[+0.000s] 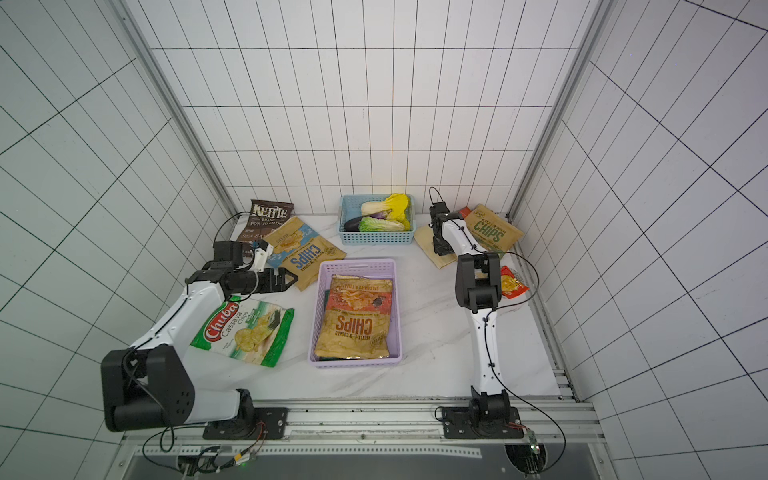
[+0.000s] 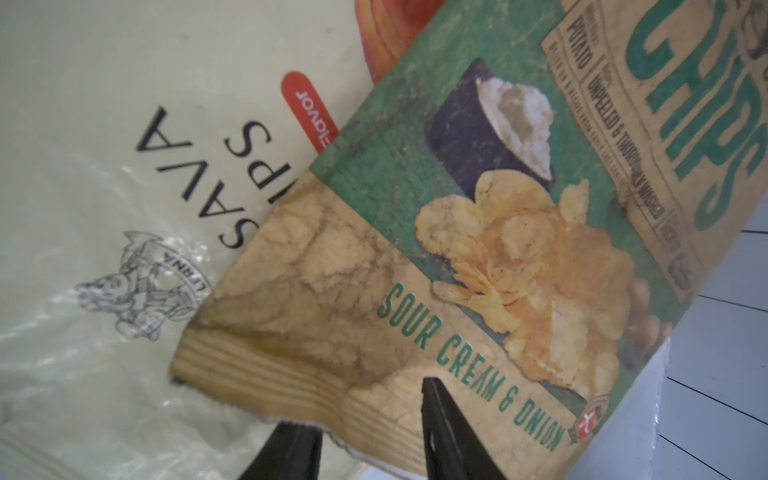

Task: Put the potato chips into the basket
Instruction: Pick up the potato chip from the corner of the board.

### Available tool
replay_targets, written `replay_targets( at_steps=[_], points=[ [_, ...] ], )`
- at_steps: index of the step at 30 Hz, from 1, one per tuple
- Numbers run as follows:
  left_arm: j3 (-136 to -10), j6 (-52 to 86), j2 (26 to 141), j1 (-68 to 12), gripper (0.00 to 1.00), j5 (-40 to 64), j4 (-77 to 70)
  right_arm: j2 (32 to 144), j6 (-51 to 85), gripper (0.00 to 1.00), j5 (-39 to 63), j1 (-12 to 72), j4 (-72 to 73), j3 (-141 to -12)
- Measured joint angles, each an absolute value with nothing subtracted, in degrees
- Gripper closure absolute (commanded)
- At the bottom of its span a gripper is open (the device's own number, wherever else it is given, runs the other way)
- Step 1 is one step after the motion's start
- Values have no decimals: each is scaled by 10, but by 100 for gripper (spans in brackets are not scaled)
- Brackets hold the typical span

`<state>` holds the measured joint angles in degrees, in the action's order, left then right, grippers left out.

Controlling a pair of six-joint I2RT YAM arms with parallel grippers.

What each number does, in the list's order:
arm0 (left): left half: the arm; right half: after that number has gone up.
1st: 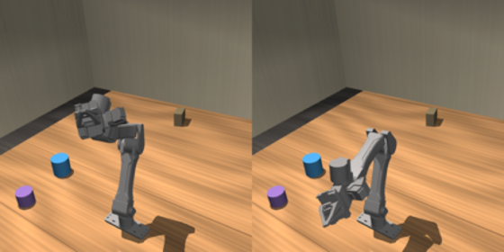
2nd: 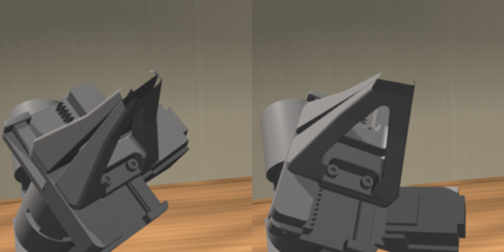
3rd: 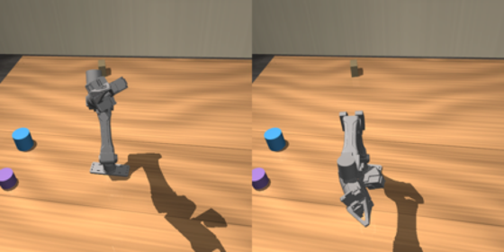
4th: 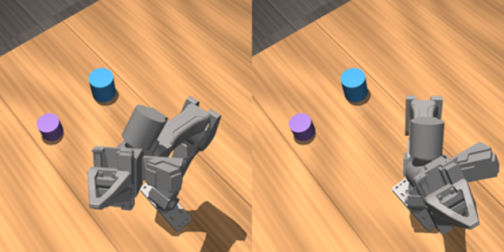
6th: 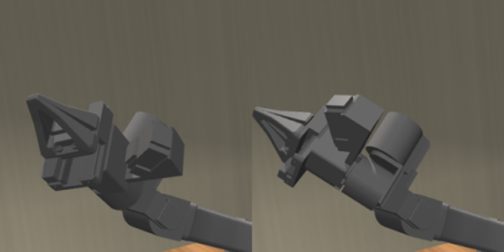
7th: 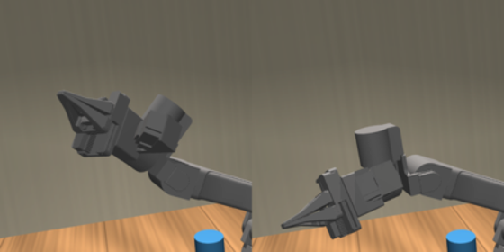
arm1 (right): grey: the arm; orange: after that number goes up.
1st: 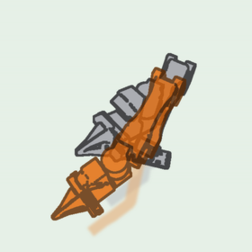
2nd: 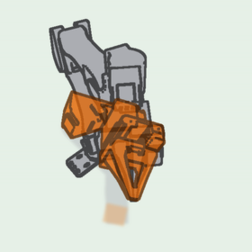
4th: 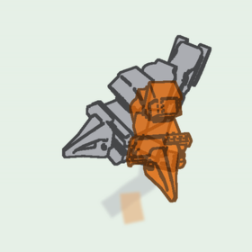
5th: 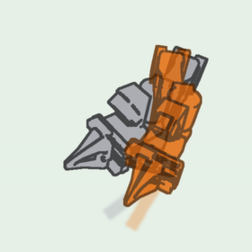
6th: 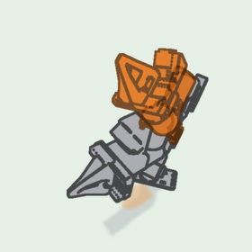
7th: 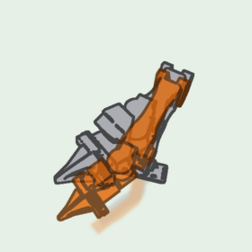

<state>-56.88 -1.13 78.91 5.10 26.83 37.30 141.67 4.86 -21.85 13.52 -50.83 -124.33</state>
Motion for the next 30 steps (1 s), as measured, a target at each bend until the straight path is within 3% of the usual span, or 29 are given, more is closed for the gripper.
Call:
replay_targets(
  at_steps=[7,10,12,17,30],
  points=[
    [-569,-11,789,51,2,268,373,1421,44,56,-218,135,-511,-1255],
    [-569,-11,789,51,2,268,373,1427,39,68,-217,135,-515,-1270],
    [-569,-11,789,51,2,268,373,1435,36,83,-216,135,-518,-1284],
    [-569,-11,789,51,2,268,373,1443,28,100,-213,135,-523,-1290],
    [-569,-11,789,51,2,269,373,1411,-10,100,-228,135,-548,-1327]
  ],
)
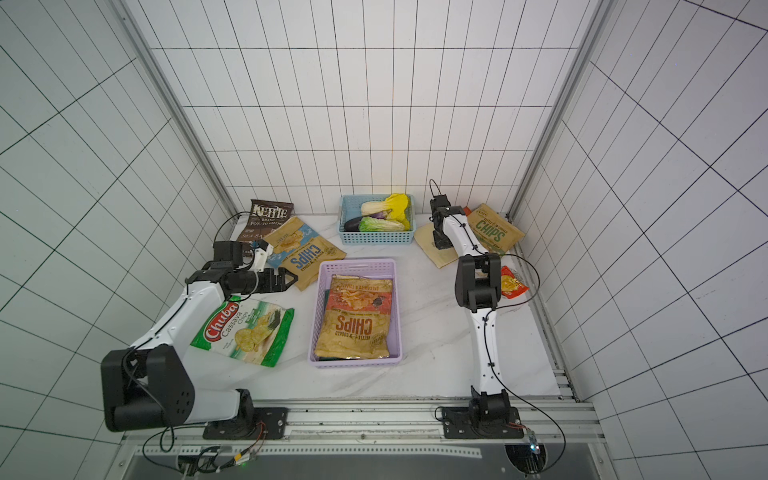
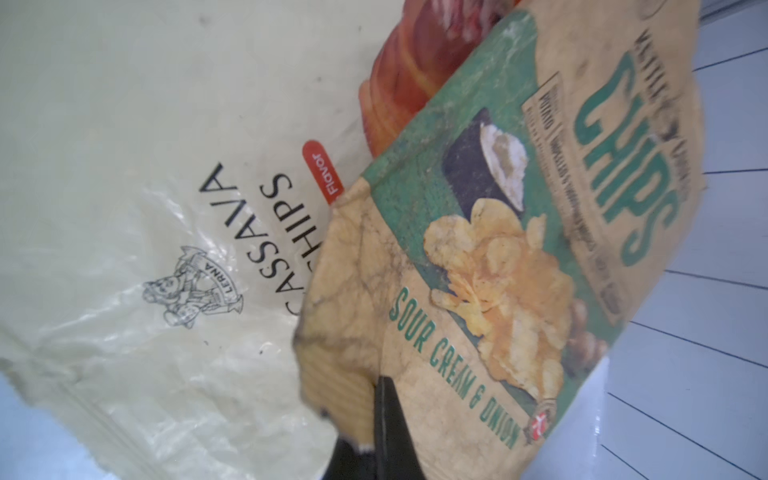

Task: Put the potato chips into the basket
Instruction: Pick up the potato chip from the corner of the board.

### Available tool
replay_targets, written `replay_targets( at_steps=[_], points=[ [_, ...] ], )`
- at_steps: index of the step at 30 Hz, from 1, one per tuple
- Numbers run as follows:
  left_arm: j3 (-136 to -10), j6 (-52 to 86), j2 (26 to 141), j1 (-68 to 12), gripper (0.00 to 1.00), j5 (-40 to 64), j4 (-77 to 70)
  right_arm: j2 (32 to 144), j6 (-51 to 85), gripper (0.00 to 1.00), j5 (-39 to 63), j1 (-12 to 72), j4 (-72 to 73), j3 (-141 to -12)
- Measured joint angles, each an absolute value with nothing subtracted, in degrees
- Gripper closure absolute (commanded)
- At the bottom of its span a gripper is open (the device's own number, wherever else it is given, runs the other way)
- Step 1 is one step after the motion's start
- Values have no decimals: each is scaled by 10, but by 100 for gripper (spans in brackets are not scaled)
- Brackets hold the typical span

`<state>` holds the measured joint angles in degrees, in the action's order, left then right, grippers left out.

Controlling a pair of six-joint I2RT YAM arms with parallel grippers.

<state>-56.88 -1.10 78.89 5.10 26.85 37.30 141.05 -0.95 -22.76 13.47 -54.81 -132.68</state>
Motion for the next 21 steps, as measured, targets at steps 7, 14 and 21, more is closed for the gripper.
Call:
replay_targets(
  at_steps=[7,14,21],
  points=[
    [-569,-11,789,53,2,269,373,1342,-21,100,-273,131,-581,-1392],
    [-569,-11,789,53,2,269,373,1280,-30,100,-318,127,-598,-1419],
    [-569,-11,789,53,2,270,373,1226,-22,100,-301,126,-619,-1444]
  ],
)
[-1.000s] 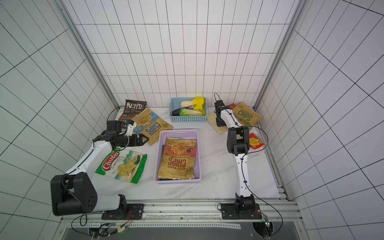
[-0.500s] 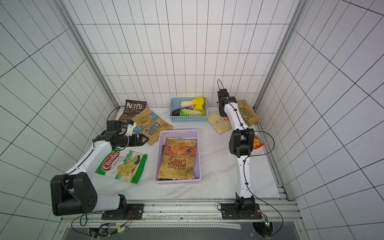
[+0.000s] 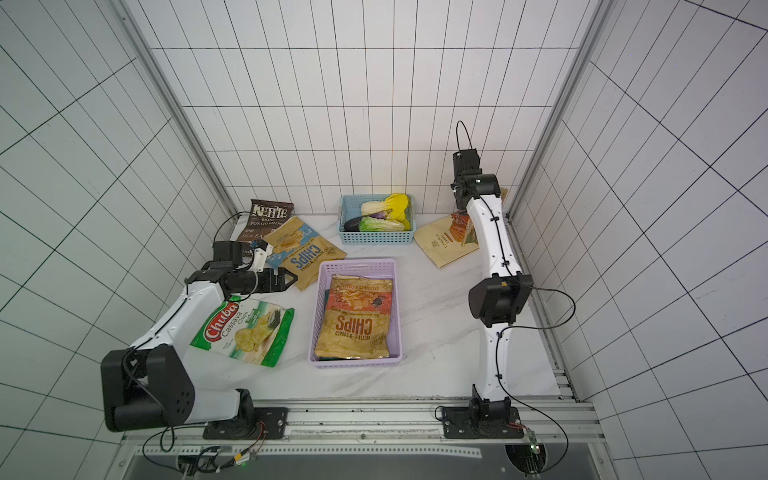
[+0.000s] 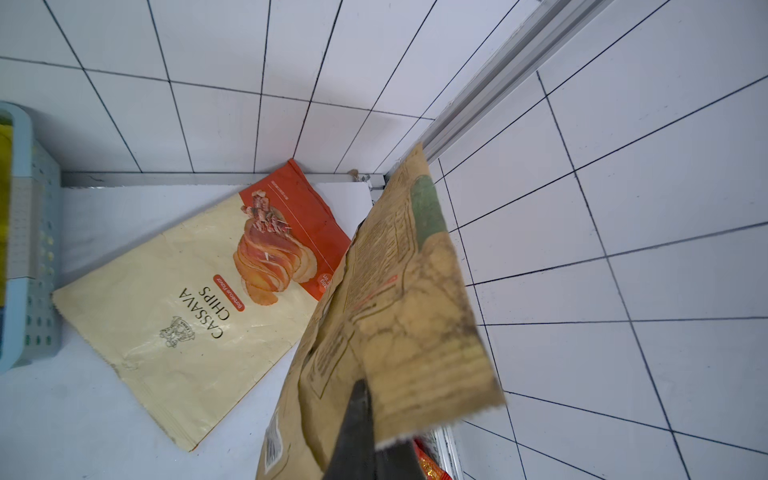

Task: Put the potato chips into the basket
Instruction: Pick up the potato chip from the corner of the board.

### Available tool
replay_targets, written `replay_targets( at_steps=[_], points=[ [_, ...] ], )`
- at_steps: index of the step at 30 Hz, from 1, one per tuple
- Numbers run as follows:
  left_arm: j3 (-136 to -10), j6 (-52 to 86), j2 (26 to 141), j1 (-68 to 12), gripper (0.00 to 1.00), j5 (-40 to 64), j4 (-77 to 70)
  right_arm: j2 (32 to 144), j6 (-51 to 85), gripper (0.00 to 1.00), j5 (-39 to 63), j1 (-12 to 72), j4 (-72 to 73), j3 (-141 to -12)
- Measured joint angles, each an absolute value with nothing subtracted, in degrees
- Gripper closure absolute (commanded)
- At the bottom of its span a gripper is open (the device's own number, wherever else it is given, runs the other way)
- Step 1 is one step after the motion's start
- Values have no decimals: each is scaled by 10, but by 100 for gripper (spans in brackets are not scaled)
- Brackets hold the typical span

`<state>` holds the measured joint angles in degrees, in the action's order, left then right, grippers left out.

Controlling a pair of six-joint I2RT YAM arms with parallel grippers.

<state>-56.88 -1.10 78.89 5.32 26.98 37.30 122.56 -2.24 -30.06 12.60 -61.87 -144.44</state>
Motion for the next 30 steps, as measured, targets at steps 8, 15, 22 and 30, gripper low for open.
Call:
replay_targets(
  at_steps=[8,15,22,30],
  points=[
    [-569,-11,789,53,2,271,373,1110,23,100,-190,133,-648,-1454],
    [-569,-11,789,53,2,273,373,1011,97,100,-50,158,-637,-1427],
    [-569,-11,789,53,3,273,373,985,143,100,160,198,-619,-1410],
    [-571,-13,786,53,2,276,378,981,188,100,283,275,-594,-1319]
  ],
)
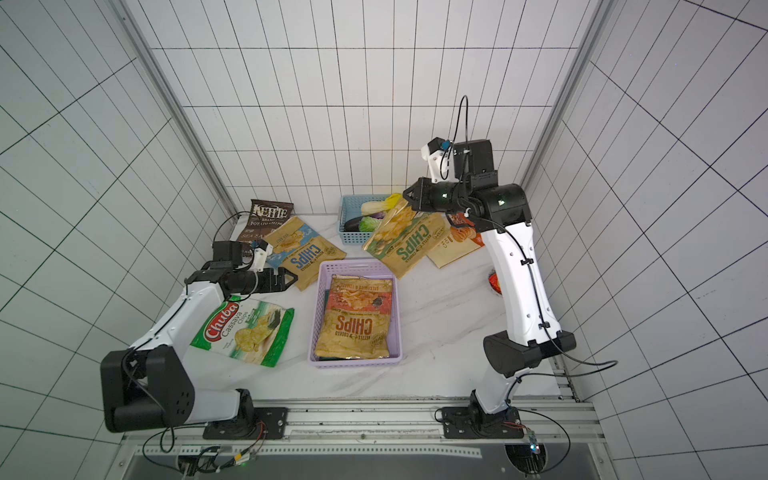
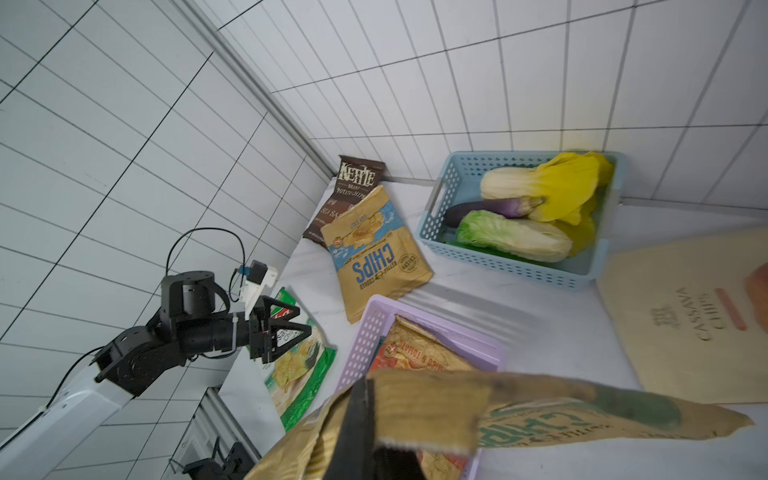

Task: Put the potato chips into the basket
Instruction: Pick up the potato chip from the corner of the board, then place the potato chip in the basket.

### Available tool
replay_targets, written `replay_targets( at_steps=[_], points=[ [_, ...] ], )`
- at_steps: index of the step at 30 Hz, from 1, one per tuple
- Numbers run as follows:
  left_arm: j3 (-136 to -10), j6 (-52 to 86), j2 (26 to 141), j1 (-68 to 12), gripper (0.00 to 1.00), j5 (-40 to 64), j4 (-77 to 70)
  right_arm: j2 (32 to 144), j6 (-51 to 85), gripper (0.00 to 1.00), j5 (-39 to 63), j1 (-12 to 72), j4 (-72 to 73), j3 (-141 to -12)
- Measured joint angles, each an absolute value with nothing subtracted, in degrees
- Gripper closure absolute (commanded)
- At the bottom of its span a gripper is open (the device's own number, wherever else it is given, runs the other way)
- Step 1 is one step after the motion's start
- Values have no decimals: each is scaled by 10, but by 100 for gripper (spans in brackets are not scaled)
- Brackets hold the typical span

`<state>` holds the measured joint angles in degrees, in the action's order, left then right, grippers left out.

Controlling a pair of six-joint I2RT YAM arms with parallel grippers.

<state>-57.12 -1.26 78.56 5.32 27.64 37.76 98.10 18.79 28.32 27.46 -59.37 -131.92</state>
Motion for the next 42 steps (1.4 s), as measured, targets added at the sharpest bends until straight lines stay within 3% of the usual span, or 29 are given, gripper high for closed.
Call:
replay_targets(
  at_steps=[8,19,28,37,42],
  points=[
    [-643,-42,747,53,2,320,408,1001,213,100,361,353,-558,-1267],
    [-768,-69,720,-28,2,352,444,1126,161,100,441,364,-674,-1439],
    [-826,-66,728,-76,2,352,461,1117,136,100,376,387,-719,-1405],
    [-879,-46,726,-133,2,369,517,1013,258,100,274,407,-537,-1193],
    [-883,-55,725,-211,2,313,549,969,341,100,200,441,-418,-1121]
  ],
)
